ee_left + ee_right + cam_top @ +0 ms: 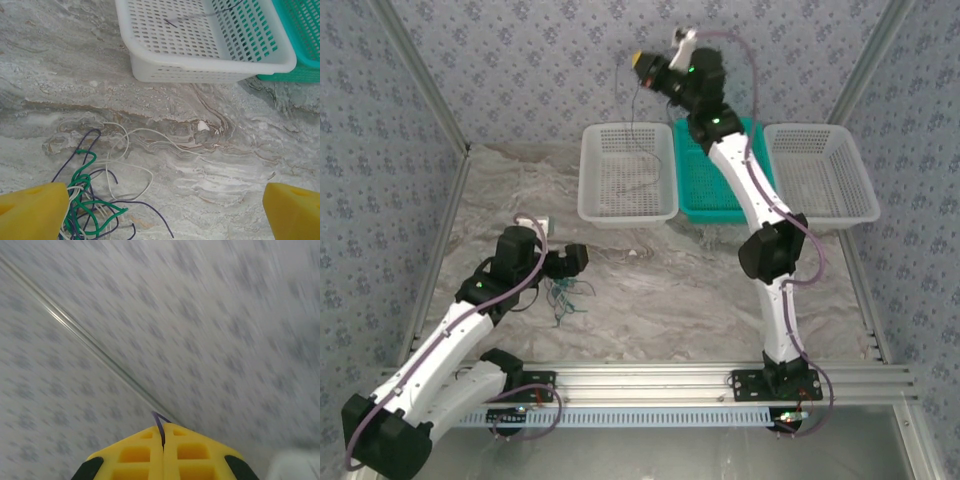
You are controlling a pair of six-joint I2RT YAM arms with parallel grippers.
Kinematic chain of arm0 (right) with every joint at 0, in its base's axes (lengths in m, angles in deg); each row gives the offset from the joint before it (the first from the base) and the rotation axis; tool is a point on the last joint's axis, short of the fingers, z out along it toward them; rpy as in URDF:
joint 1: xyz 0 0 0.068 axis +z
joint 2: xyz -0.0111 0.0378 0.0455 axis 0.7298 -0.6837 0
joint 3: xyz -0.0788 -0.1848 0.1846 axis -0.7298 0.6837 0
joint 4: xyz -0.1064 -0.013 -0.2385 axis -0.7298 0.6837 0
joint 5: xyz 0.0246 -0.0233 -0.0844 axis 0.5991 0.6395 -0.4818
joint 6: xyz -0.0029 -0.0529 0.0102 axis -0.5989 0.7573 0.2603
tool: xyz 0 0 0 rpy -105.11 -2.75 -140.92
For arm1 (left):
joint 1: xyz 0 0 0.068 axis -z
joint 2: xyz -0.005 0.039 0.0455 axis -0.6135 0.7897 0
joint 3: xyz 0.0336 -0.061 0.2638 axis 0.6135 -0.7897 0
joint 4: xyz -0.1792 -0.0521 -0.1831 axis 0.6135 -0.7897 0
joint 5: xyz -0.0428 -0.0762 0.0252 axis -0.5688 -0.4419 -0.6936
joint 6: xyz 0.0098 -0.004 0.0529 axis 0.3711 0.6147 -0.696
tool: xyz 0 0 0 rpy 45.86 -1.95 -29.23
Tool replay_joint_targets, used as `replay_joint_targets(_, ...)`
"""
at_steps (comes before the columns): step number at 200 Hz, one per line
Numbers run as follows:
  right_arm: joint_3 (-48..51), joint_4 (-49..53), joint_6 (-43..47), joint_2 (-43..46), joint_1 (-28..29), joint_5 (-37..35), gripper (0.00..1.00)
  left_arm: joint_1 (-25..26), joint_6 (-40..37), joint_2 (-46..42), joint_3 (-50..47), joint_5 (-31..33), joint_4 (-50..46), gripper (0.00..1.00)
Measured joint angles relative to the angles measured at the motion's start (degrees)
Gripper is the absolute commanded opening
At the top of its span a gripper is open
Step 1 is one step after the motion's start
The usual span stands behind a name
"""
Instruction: Untangle the cables
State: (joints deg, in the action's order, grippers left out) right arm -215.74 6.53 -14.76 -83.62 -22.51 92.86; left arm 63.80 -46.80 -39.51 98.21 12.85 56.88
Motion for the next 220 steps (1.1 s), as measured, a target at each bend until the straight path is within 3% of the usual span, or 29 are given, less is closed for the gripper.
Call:
replay_joint_targets(27,17.27,1.77,2.54,0.5,3.82,-4.7,0.0,0.07,0.02,-0.02,-0.17,0.02,0.04,0.99)
replay_joint_targets(56,26.73,6.6,4.39,0.37,6.12,-8.55,0.0,0.07,0.02,0.0,-0.17,0.04,0.0,0.99)
replay_joint_targets(82,25.0,11.8,7.74,0.33,5.46,-10.86,0.47,0.09,0.09,0.37,-0.07,0.55,-0.68,0.99)
replay_joint_targets(105,18.01,18.18,11.26,0.46,4.68,-12.52,0.67,0.09,1.16,2.8,1.18,3.21,-3.21,0.99)
replay_joint_targets(116,14.99,20.39,13.2,1.36,4.44,-13.35,0.68,0.09,2.12,4.42,2.38,5.11,-5.14,0.99)
replay_joint_targets(147,16.28,23.56,16.22,11.96,4.28,-14.23,0.69,-1.64,6.36,8.55,5.7,9.46,-10.05,0.82)
replay_joint_targets(186,38.69,16.65,17.53,37.35,5.4,-9.53,0.69,-8.55,10.84,14.27,6.14,8.76,-12.76,0.72)
replay_joint_targets(220,59.78,11.19,17.18,52.83,9.7,-8.04,0.72,-9.46,14.14,20.24,6.12,7.5,-13.03,0.6)
